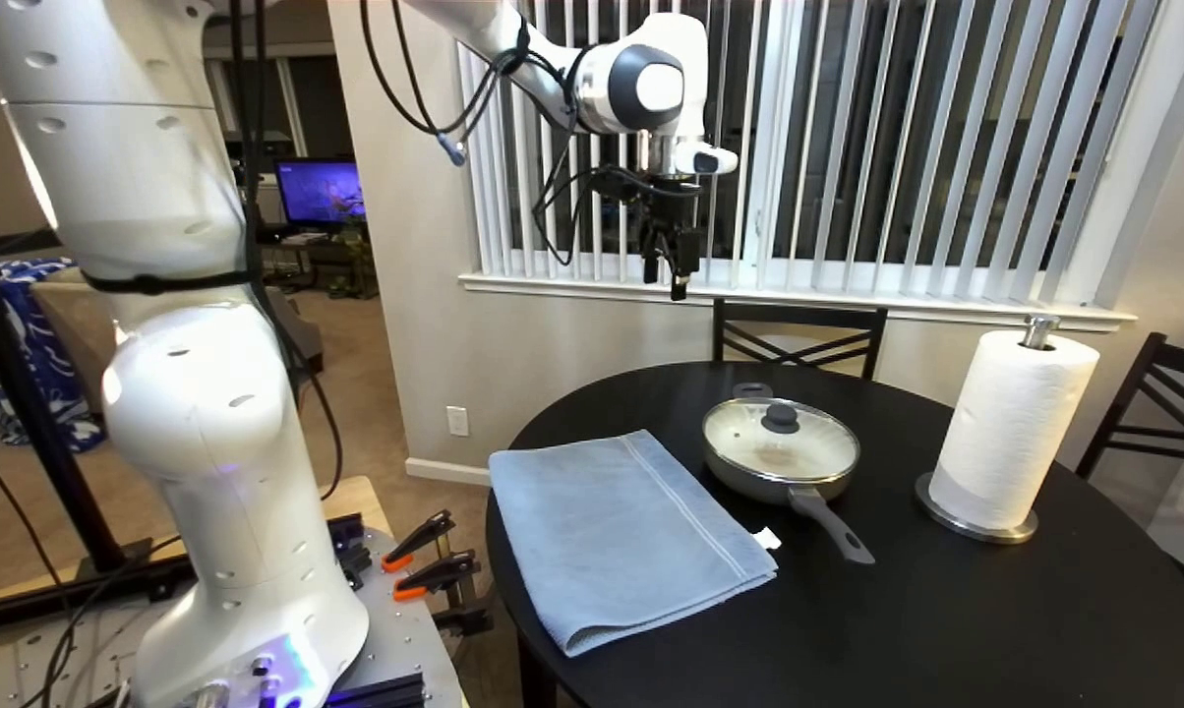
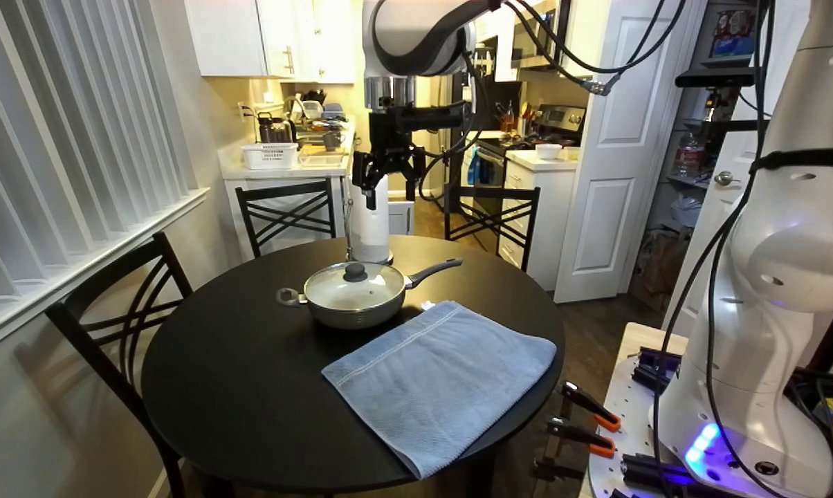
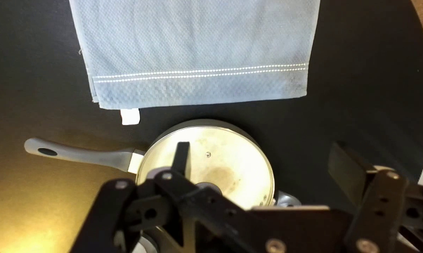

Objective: Pick up the gray pan lid and put it on the blue towel

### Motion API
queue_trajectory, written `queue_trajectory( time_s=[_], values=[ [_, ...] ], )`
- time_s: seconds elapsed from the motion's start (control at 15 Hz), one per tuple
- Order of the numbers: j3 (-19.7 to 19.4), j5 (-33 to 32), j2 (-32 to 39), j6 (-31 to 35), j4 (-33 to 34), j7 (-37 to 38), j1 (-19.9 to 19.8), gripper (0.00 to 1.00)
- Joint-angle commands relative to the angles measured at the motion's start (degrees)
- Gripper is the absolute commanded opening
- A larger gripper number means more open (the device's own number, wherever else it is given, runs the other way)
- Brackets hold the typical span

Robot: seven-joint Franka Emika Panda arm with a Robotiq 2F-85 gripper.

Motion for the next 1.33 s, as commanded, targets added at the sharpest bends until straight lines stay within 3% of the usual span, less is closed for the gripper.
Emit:
queue_trajectory(
  time_s=[0.0, 0.4, 0.8, 1.27],
  values=[
    [-1.3, 0.0, 0.5, -0.1, 0.6, 0.0, 1.2, 1.00],
    [-1.3, -0.2, 2.2, 0.4, 1.9, 0.7, 1.3, 1.00],
    [-5.4, -2.9, 21.7, 7.8, 12.7, 3.0, 1.4, 1.00],
    [-8.6, -0.5, 38.1, 8.7, 27.6, 3.1, 3.2, 1.00]
  ],
)
